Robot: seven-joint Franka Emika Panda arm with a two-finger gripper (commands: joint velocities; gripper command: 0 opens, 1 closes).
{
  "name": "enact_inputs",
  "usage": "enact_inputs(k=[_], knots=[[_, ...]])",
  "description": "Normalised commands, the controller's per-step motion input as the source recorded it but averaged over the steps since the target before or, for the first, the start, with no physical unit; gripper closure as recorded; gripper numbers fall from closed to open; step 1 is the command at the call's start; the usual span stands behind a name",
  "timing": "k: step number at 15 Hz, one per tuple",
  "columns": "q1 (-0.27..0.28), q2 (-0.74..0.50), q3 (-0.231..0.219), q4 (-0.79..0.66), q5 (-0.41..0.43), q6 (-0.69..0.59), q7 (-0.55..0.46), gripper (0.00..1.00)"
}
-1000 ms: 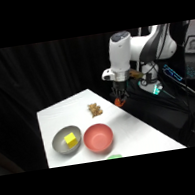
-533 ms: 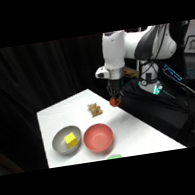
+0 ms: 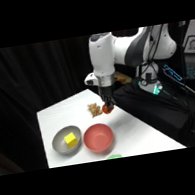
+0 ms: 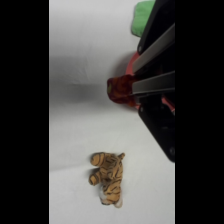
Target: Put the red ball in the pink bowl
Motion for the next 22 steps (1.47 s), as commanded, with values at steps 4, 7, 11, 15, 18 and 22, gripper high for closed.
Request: enact_inputs(k=[4,7,11,15,18,22], knots=[[-0.028,0.30,-0.023,0.45,0.056,-0.18,-0.16,0.97],[-0.006,0.35,-0.026,0.49,0.057,-0.15,-0.16,0.97],[0.017,0.34,-0.035,0.49,0.075,-0.18,-0.14,0.97],[0.027,0.28,-0.047,0.41,0.105,-0.14,-0.15,0.97],[0.040,0.23,-0.044,0.36,0.130,-0.12,-0.14,0.97],[0.044,0.20,-0.032,0.26,0.163,-0.05,-0.14,0.98]])
